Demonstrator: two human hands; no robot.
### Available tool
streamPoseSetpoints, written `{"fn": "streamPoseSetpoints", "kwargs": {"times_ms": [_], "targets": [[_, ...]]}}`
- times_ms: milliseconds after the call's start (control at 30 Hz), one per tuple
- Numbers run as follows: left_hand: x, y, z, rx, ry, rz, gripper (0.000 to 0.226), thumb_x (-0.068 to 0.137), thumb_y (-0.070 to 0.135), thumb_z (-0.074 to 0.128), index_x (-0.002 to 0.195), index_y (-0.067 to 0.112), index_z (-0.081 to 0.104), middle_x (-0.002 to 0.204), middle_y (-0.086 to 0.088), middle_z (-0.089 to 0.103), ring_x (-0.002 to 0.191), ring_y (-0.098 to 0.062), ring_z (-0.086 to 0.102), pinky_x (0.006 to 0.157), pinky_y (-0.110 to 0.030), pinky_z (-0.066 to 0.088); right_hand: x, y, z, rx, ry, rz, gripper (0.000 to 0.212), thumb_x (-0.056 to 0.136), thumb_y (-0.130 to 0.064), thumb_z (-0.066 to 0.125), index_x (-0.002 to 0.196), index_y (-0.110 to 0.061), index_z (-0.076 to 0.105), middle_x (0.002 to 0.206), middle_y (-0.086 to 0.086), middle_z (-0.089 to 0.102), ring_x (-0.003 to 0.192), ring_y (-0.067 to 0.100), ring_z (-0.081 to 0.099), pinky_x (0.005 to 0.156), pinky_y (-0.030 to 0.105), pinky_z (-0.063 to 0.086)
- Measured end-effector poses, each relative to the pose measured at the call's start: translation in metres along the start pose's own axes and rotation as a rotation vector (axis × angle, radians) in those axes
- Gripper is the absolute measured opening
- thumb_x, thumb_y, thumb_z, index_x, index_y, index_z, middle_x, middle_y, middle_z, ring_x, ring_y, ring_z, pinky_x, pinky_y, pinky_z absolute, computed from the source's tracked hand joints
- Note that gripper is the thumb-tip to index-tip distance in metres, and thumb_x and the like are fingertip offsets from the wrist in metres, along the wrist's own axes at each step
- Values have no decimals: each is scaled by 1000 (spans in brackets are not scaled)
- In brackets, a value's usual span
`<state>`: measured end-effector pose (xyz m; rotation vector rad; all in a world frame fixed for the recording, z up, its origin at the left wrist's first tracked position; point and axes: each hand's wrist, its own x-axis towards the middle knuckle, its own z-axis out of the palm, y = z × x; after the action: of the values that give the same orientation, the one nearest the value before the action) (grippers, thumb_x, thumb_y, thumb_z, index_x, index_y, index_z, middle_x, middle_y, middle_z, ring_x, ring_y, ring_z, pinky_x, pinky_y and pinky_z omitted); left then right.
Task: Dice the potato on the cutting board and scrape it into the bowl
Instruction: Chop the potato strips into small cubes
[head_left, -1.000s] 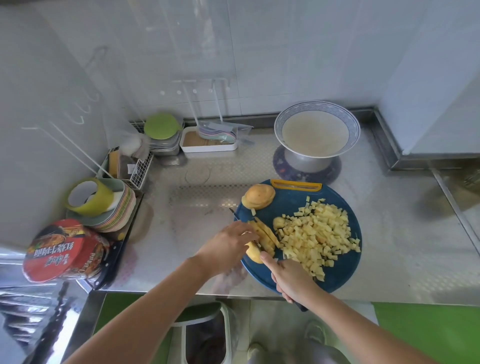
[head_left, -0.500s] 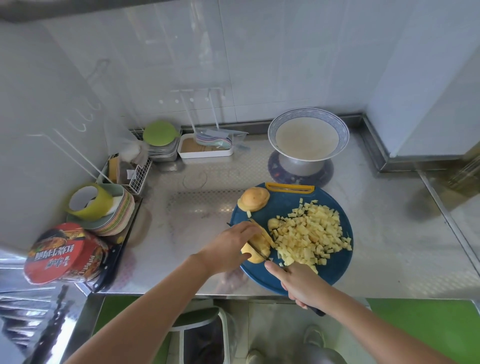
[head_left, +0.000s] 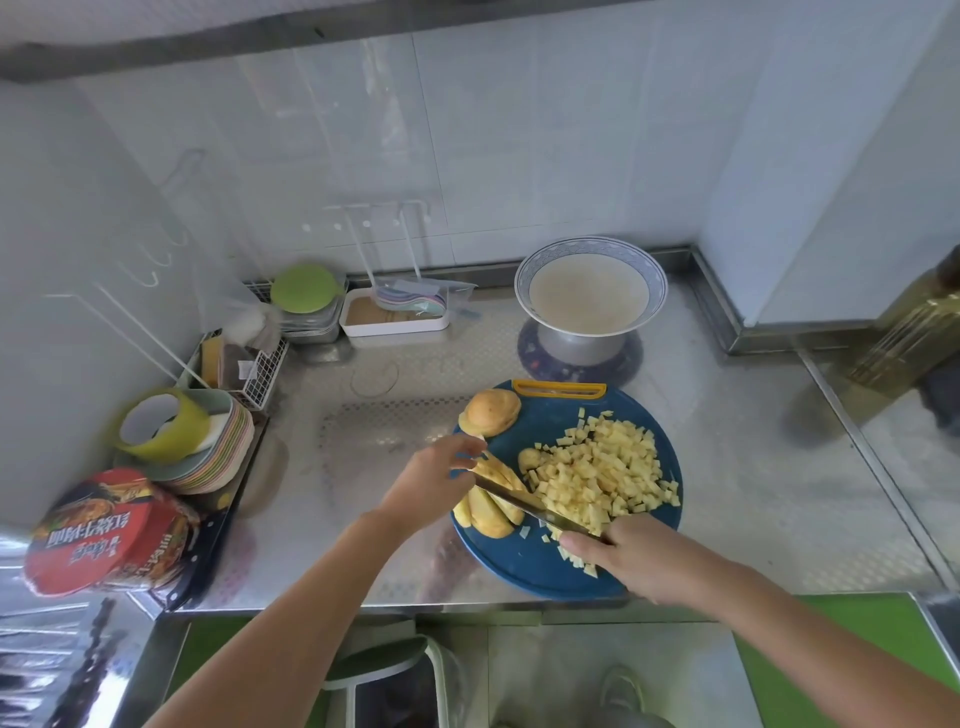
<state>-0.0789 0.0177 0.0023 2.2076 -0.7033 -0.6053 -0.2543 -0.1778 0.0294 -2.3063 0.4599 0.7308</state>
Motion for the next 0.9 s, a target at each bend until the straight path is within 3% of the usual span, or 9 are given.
{"fn": "streamPoseSetpoints", "kwargs": {"times_ms": [133,200,267,333,467,767,900], "targets": [[3,7,-5,32,45,-8,40,87,-3,44,118,18,61,115,4,62,105,-6,60,94,-21,48,-2,-1,-3,-29,14,-8,60,94,-69,37,62,-18,35,53,-5,32,45,10,32,53,26,31],[2,11,-7,101,99,56,38,88,1,47,117,20,63,115,5,61,106,-3,56,96,-19,45,-2,-1,-5,-55,27,-16,61,94,-69,37,61,-18,34,54,-4,33,47,10,32,52,24,29],[-3,19,-5,185,134,229,33,89,5,49,113,20,66,113,7,61,101,-1,55,88,-11,41,0,-1,-5,-91,42,-30,62,93,-70,35,62,-17,36,56,-2,35,50,13,35,53,26,30],[-10,28,2,269,105,461,32,88,11,48,112,18,68,110,6,63,94,-5,58,81,-15,46,3,-3,-6,-167,68,-50,62,94,-71,32,65,-17,38,58,0,38,52,15,37,53,28,30],[-20,34,17,393,13,728,31,92,20,51,119,16,65,112,2,65,106,-10,56,95,-15,40,11,-13,-9,-254,130,-76,62,96,-68,31,65,-15,41,60,0,41,56,17,42,55,30,33],[-13,31,8,425,-53,666,26,88,32,53,91,18,74,85,5,69,77,-8,60,69,-23,49,20,-24,-13,-341,144,-105,65,95,-70,29,64,-14,38,63,0,40,55,13,38,51,28,29],[-1,39,-14,312,48,443,14,88,29,66,93,20,75,86,8,69,74,0,59,69,-13,45,23,-21,-11,-350,140,-131,63,95,-69,31,63,-15,37,60,-1,38,52,13,36,50,28,29]]}}
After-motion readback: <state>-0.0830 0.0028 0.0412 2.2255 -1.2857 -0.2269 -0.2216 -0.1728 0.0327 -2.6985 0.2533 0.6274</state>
